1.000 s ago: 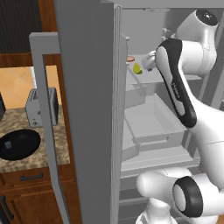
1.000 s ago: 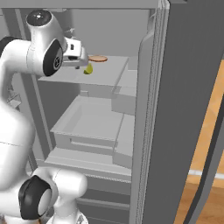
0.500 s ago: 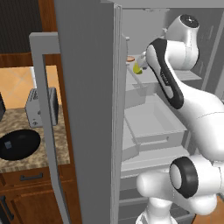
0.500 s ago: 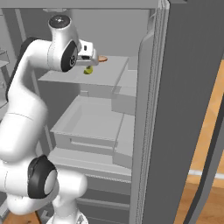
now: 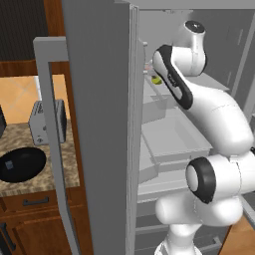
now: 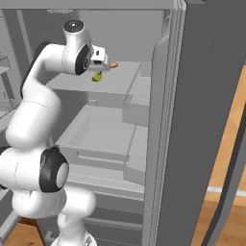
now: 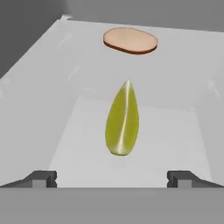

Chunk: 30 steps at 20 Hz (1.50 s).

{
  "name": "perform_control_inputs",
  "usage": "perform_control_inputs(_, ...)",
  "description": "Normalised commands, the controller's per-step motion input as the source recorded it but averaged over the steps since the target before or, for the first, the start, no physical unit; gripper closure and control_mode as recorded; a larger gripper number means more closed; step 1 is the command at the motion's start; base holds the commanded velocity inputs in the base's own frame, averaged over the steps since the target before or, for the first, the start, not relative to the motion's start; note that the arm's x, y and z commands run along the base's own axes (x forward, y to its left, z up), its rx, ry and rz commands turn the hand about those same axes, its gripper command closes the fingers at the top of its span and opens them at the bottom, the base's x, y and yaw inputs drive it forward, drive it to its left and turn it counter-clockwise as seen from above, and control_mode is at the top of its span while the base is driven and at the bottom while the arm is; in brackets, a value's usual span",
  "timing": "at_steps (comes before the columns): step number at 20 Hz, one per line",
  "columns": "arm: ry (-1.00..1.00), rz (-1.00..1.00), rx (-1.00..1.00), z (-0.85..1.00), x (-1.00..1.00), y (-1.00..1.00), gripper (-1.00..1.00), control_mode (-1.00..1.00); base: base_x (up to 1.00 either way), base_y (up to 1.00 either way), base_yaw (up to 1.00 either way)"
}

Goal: Grab a lemon wedge from the fridge and one ice cube from the ice bowl, and put them in the glass of lemonade.

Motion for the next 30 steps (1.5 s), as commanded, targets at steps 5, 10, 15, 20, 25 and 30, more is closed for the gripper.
perform_control_inputs(5, 0.22, -0.04, 0.0, -0.27, 0.57, 0.0, -1.0, -1.0, 0.0, 0.0, 0.0)
perform_control_inputs(10, 0.01, -0.02, 0.0, -0.11, 0.48, 0.0, -1.0, -1.0, 0.0, 0.0, 0.0)
perform_control_inputs(15, 0.0, -0.01, 0.03, -0.01, 0.09, -0.18, -1.0, -1.0, 0.0, 0.0, 0.0)
perform_control_inputs(20, -0.02, 0.0, 0.04, 0.0, -0.4, -0.12, -1.0, -1.0, 0.0, 0.0, 0.0)
perform_control_inputs(25, -0.01, 0.0, 0.0, -0.06, 0.26, 0.16, -1.0, -1.0, 0.0, 0.0, 0.0)
perform_control_inputs(30, 0.0, 0.0, -0.01, -0.1, 0.02, 0.05, -1.0, -1.0, 0.0, 0.0, 0.0)
